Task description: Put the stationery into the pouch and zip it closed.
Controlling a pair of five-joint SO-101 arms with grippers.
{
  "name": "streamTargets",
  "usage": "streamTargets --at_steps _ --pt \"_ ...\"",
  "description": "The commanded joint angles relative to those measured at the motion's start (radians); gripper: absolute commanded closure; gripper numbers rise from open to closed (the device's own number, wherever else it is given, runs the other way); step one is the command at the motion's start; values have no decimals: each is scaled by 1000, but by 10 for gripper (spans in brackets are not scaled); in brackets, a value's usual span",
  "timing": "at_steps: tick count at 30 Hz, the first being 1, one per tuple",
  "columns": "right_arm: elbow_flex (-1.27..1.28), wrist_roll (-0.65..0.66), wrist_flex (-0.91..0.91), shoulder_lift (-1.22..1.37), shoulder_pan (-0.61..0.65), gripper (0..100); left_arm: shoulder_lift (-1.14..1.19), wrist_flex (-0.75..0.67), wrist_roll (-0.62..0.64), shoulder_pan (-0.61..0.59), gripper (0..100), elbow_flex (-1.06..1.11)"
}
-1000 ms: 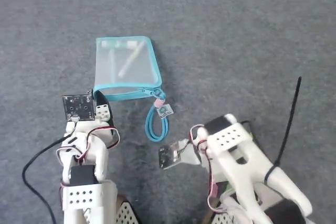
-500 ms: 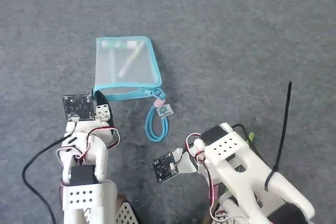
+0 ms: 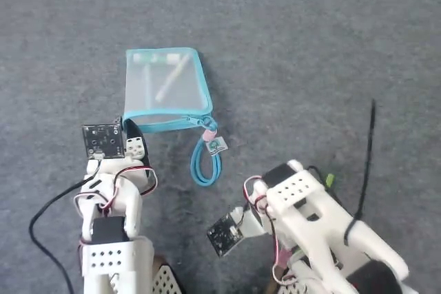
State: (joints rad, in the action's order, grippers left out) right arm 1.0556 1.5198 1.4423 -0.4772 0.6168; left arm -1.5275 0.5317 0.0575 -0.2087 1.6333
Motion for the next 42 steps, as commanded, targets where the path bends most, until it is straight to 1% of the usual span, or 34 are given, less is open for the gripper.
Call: streamTargets --at_steps 1,4,9,12,18,24,27,29,34,40,42 --pt "-130 17 139 -22 10 823 -15 -38 9 8 988 -70" --pt "-164 17 177 -21 10 823 -15 -38 9 8 988 -70" --pt "-118 18 160 -4 8 823 -15 -37 9 8 988 -68" --pt "-54 18 107 16 7 824 -15 -37 9 8 988 -68" --pt "-6 6 8 76 -42 825 -15 -37 9 8 988 -68" --pt "-2 -107 -125 188 -58 825 -15 -37 9 8 988 -70" --pt "-6 -226 -234 254 -56 825 -15 -37 9 8 988 -70" --pt "-23 -290 -248 272 -54 826 -15 -37 9 8 988 -70" --pt "-43 -385 -300 277 -61 826 -15 -37 9 8 988 -70" --pt "-114 -623 -414 277 -62 826 -15 -37 9 8 988 -71" --pt "-141 -664 -441 277 -62 826 -15 -37 9 8 988 -71"
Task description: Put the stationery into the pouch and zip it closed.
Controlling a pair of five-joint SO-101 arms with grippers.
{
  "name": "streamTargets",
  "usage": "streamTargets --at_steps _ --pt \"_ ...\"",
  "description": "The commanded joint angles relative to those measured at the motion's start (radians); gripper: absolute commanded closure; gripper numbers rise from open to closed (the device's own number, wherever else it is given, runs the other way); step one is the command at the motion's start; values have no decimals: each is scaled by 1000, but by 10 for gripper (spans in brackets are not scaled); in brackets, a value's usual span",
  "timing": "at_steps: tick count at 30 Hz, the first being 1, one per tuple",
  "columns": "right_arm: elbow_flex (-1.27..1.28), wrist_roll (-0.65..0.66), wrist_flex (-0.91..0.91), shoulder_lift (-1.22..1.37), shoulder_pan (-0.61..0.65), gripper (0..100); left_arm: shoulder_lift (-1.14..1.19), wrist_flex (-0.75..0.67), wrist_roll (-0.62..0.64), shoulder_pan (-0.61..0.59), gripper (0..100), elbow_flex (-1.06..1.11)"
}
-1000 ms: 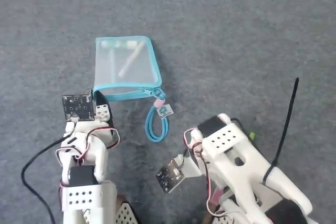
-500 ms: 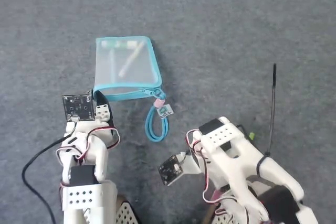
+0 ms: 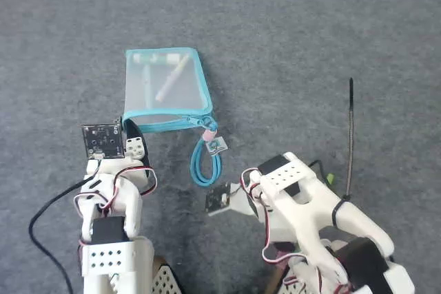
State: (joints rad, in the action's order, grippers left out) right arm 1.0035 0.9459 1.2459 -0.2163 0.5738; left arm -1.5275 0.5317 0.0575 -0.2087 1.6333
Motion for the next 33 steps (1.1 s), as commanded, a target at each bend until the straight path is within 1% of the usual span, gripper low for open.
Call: streamTargets --at_steps 1,7,12,17,19,20,22,25,28,31,33 --pt "-98 -101 -255 16 -21 826 -15 -37 9 8 988 -71" --pt "-167 -176 -305 -2 -21 823 -15 -37 9 8 988 -71" --pt "-172 -233 -286 -191 -22 823 -15 -37 9 8 988 -71" --pt "-169 -278 -81 -449 -61 822 -15 -37 9 8 988 -71" --pt "-143 -273 8 -524 -67 822 -15 -37 9 8 988 -71" --pt "-124 -250 44 -549 -62 822 -15 -37 9 8 988 -71" --pt "-64 -149 93 -575 -61 822 -15 -37 9 8 988 -71" --pt "28 41 108 -575 -65 823 -15 -37 9 8 988 -70" --pt "94 184 105 -575 -65 823 -11 -37 9 8 988 -68" --pt "132 276 108 -575 -65 823 -9 -35 9 8 988 -68" --pt "143 302 108 -575 -67 823 -9 -35 9 8 988 -68"
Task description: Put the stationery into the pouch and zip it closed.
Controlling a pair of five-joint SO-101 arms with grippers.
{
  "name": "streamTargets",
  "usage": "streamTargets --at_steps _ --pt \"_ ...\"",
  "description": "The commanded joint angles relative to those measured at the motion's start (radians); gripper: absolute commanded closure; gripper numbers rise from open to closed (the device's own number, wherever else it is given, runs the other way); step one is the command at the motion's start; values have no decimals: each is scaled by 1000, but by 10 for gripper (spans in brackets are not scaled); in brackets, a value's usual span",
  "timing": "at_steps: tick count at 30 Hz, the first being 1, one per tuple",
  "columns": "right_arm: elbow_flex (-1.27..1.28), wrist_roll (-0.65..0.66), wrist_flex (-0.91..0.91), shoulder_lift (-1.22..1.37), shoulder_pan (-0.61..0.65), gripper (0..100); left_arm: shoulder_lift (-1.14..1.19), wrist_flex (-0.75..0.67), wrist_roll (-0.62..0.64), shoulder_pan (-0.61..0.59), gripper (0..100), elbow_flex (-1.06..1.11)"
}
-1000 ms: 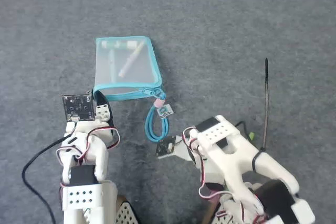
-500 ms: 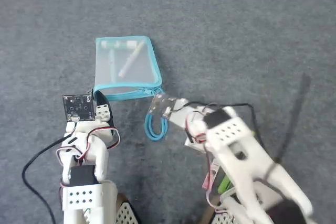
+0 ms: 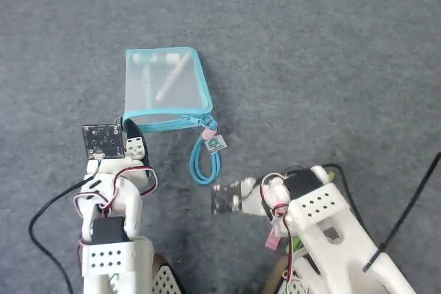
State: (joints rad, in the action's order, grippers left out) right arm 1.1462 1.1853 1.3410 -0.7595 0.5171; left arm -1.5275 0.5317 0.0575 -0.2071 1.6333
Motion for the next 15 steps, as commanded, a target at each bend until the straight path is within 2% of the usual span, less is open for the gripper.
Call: streamTargets --at_steps 1,6,15 --pt "2 63 13 -31 -10 823 -9 -35 9 6 988 -68" --pt "43 126 5 -31 -5 823 -9 -35 9 6 988 -68" --pt "103 120 -105 -31 -8 823 -9 -37 9 6 988 -68"
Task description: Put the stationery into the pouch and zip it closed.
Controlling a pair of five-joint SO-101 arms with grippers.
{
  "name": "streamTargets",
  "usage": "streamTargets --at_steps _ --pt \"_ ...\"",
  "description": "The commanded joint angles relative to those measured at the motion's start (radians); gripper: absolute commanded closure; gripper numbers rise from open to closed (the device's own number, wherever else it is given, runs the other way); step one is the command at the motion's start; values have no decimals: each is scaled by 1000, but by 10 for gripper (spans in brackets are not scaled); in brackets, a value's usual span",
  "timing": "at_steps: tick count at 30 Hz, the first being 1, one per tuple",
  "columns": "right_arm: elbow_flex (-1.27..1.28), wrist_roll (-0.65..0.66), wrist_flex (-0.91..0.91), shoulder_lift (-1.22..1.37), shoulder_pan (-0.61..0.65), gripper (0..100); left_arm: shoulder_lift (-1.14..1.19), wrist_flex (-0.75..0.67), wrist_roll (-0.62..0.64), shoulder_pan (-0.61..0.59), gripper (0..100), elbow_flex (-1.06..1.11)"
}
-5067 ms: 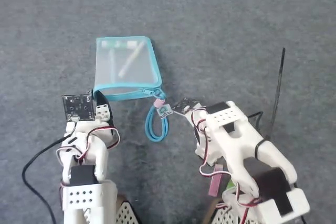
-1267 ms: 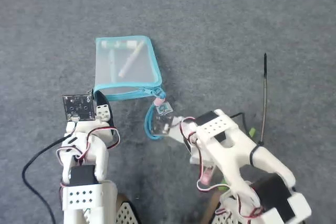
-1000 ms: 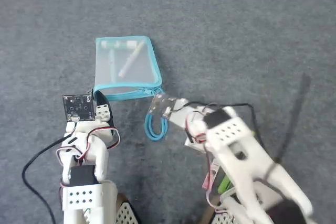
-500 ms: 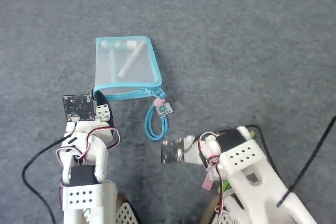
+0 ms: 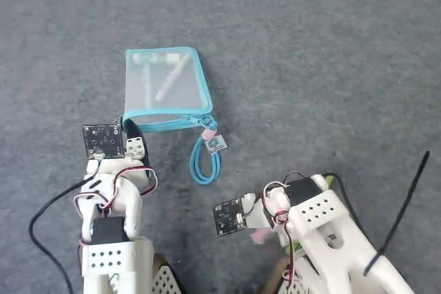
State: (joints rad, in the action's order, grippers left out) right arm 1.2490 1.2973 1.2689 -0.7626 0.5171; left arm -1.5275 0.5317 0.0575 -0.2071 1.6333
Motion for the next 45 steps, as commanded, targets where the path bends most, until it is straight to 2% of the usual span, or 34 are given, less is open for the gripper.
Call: streamTargets --at_steps 1,4,11,16,17,24,28,33,41,45 --pt "-2 -15 -48 -30 -5 823 -9 -37 9 6 988 -68" --pt "-5 -94 -107 -30 -5 823 -9 -37 9 6 988 -68" --pt "9 -170 -116 -30 -4 833 -9 -37 9 6 988 -68" --pt "61 -180 -125 -33 -4 964 -9 -37 9 6 988 -68" --pt "68 -199 -127 -39 -5 991 -9 -37 9 6 988 -68" --pt "31 -463 -165 -39 -16 983 -9 -35 9 6 988 -67" --pt "-60 -574 -165 -36 -104 983 -9 -35 9 6 988 -67" --pt "-207 -695 -147 -28 -285 983 -9 -35 9 6 988 -67" --pt "-462 -891 58 -4 -401 983 -9 -35 9 6 988 -67" --pt "-634 -895 159 125 -575 983 -12 -34 9 6 988 -58"
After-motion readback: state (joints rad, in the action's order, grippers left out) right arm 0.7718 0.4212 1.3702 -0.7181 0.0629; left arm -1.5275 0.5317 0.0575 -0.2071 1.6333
